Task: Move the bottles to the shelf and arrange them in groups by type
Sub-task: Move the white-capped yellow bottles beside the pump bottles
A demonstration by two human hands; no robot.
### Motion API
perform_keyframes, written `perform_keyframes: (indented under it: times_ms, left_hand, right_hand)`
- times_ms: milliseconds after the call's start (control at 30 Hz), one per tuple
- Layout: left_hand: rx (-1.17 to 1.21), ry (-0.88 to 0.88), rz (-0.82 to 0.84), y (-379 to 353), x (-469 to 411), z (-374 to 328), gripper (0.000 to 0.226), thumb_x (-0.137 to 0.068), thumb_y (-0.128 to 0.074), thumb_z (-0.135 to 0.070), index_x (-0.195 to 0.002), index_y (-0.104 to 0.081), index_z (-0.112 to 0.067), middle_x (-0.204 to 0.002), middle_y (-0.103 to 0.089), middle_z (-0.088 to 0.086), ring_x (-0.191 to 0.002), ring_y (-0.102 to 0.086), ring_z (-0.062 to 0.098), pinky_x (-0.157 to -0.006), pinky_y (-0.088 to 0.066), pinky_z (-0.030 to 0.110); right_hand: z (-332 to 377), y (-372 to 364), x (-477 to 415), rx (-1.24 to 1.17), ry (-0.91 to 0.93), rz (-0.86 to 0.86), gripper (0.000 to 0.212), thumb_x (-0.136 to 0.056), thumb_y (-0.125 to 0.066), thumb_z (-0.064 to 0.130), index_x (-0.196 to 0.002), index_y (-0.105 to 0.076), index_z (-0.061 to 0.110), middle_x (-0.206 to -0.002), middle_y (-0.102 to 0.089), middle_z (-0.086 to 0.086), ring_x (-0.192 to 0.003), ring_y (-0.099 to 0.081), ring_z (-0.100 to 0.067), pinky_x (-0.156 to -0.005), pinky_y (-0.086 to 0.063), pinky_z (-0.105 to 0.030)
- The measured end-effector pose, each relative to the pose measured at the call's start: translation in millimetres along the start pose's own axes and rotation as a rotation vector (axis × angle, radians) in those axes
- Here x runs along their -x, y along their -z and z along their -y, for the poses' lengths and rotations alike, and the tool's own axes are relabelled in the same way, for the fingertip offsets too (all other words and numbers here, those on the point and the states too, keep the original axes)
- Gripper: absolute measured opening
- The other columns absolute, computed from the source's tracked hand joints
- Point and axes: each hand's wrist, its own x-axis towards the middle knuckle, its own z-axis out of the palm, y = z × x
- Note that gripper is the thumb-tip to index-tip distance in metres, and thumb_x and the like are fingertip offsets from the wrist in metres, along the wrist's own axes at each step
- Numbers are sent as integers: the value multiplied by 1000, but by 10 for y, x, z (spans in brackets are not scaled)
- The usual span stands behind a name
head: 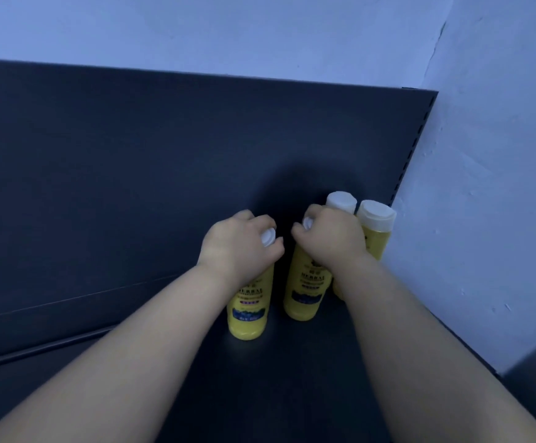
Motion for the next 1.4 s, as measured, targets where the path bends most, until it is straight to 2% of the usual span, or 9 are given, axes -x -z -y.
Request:
perform_keyframes:
  times_ms: [167,367,433,533,633,767,967,1167,1400]
  left_hand:
    - [84,76,-85,-69,32,-8,33,-85,-51,-47,-115,-59,-36,-106,-56,-4,-94,-57,18,-74,-41,25]
    - [135,97,-149,-23,134,30,37,-83,-55,-45,-119,-61,-37,-103,-59,-4,-95,-59,19,-76,-41,24]
    - [141,113,-126,44,215,58,39,-84,-53,-47,-121,-58,-39,-107,-58,-6,-99,-58,17,-79,-42,25]
    - [139,107,-97,179,469,140,41,-84,-50,-47,-125,-55,-41,-112,-56,-8,-103,-56,16,-83,-44,26]
    - [167,80,-142,334,869,290,40,-83,-51,-49,-122,-57,-42,-110,-56,-11,-102,-56,13,-81,-43,24]
    - [279,59,-373,618,1541,659,43,-74,-49,-56,-107,-69,-37,-90,-64,-10,-87,-63,12,-76,-52,28]
    - [212,-73,-647,1376,2498,1432,34,-75,-55,-46,-91,-76,-24,-76,-69,-3,-68,-67,20,-58,-55,34]
    - [106,-41,-670,2020,3502,2268,33,-79,-55,-46,-95,-75,-24,-78,-69,-3,-69,-67,19,-55,-54,35]
    - [-85,69,-668,2259,4069,2975,30,-80,-57,-43,-91,-77,-25,-75,-68,-4,-60,-65,19,-44,-48,26]
  right_hand:
    - [-39,22,-34,12,3,13,28,-86,-49,38,-98,-59,14,-86,-58,-6,-82,-55,-24,-61,-38,-29]
    - [195,-41,118,163,233,-56,31,-88,-47,39,-98,-59,13,-95,-59,-9,-87,-57,-30,-64,-36,-31]
    - [290,-27,262,172,267,-113,30,-86,-48,36,-92,-62,11,-87,-60,-9,-79,-58,-32,-62,-31,-31]
    - [477,-29,606,165,353,-219,29,-73,-42,30,-66,-61,10,-60,-56,-8,-51,-52,-29,-53,-29,-27]
    - [718,30,944,66,348,-207,31,-72,-43,35,-67,-63,12,-61,-58,-5,-55,-54,-27,-51,-35,-25]
    - [1286,235,1382,-108,275,-167,19,-80,-60,33,-81,-68,16,-76,-62,-1,-77,-59,-22,-60,-38,-26]
    - [2527,368,2059,-232,372,-169,23,-82,-55,36,-85,-68,17,-79,-62,2,-78,-57,-19,-63,-37,-27]
    - [3732,261,2644,-320,463,-67,17,-84,-54,32,-87,-65,18,-79,-53,6,-74,-48,-14,-64,-40,-28]
    - [4505,-30,2963,-570,517,-82,25,-73,-53,37,-66,-62,16,-60,-53,5,-59,-52,-17,-51,-43,-28]
